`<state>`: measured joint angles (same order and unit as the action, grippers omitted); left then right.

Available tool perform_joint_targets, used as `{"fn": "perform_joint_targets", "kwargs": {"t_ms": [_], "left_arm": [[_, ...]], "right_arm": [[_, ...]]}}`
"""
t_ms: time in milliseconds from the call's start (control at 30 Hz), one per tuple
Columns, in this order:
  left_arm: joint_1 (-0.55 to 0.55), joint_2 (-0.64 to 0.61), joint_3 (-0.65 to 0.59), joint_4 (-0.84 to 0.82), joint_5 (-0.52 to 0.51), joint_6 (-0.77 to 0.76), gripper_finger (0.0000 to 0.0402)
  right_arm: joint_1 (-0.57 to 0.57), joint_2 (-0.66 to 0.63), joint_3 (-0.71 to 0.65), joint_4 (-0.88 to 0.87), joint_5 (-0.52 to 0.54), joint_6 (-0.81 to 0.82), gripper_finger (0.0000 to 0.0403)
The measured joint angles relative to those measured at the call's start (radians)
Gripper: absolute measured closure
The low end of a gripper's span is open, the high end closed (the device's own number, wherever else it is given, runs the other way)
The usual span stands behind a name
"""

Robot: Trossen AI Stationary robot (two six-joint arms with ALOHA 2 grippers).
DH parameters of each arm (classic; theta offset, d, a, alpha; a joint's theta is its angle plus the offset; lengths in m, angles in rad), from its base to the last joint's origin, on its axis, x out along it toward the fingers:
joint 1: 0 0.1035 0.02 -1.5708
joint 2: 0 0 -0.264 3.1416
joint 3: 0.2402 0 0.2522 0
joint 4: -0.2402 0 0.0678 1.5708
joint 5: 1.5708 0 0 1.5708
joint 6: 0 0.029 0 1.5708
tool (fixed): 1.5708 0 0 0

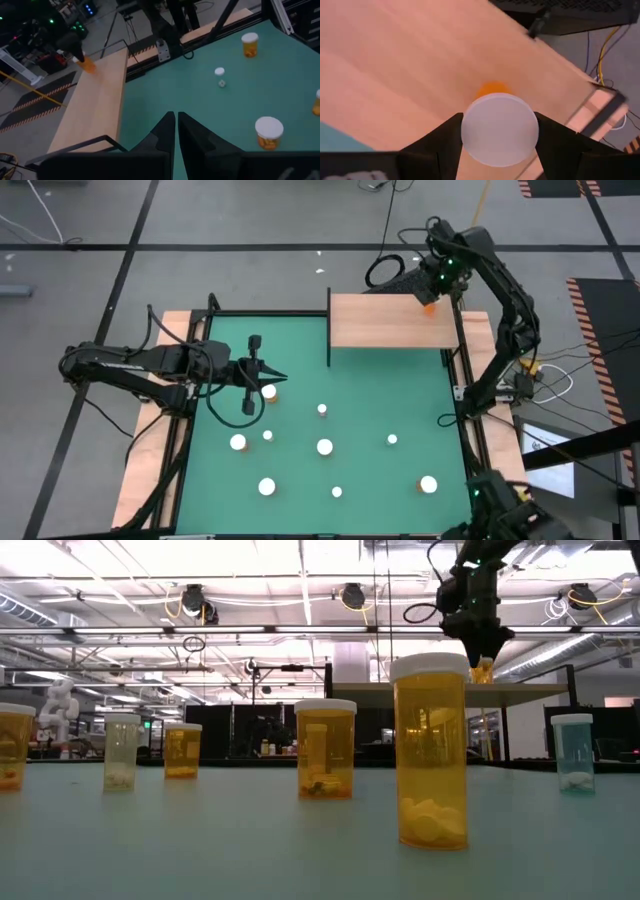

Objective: Pick and place medicine bottles onto shelf by color
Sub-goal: Put the orange pill bottle on the shelf

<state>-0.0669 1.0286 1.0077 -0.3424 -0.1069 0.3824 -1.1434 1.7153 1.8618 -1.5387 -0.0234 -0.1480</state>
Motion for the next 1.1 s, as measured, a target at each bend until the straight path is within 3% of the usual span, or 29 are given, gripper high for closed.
{"fn": "perform_joint_targets", "kwargs": {"t_ms": [400,1100], "left_arm": [[0.0,0.0,0.0,0.0,0.0,0.002,0.0376],[0.0,0.0,0.0,0.004,0.0,0.002,0.0376]], "right_arm": [[-0.061,0.011,0.027,0.011,0.073,0.055,0.0196],[-0.075,0.011,0.026,0.069,0.133,0.422,0.0196]]}}
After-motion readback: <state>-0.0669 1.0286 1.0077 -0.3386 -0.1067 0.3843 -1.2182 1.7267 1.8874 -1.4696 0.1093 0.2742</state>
